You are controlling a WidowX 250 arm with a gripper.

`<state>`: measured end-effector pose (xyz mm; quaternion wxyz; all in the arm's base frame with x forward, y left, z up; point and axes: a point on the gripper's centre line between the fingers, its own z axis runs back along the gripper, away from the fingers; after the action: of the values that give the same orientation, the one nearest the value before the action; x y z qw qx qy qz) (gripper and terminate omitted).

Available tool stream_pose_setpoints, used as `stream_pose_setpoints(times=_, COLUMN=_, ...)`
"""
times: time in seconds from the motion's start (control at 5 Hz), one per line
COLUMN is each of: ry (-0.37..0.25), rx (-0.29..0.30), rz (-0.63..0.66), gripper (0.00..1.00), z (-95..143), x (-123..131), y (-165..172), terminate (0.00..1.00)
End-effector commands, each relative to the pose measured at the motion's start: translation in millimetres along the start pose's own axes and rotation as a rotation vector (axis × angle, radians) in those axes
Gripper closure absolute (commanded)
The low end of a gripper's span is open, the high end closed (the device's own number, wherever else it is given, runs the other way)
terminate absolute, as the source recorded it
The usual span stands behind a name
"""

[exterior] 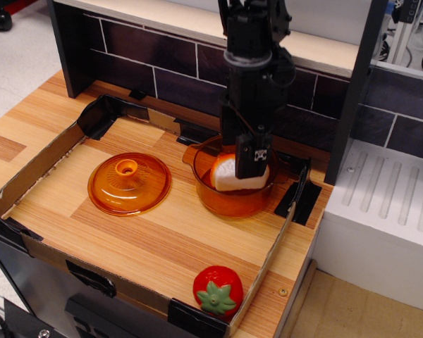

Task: Take sushi out of pot

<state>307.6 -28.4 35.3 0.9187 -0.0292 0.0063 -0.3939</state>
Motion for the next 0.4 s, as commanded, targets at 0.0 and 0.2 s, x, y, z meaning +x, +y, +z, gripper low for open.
stream_pose_setpoints(times=0.0, ry=-0.006, rx=0.043, rz=-0.022, gripper=0.0, z=-7.2, x=-1.9, y=-5.2, terminate=0.0)
stream_pose_setpoints(times=0.2, ry=-0.001, rx=0.057, rz=-0.029, gripper=0.0, z=-13.2, x=-2.2, y=-7.2, terminate=0.0)
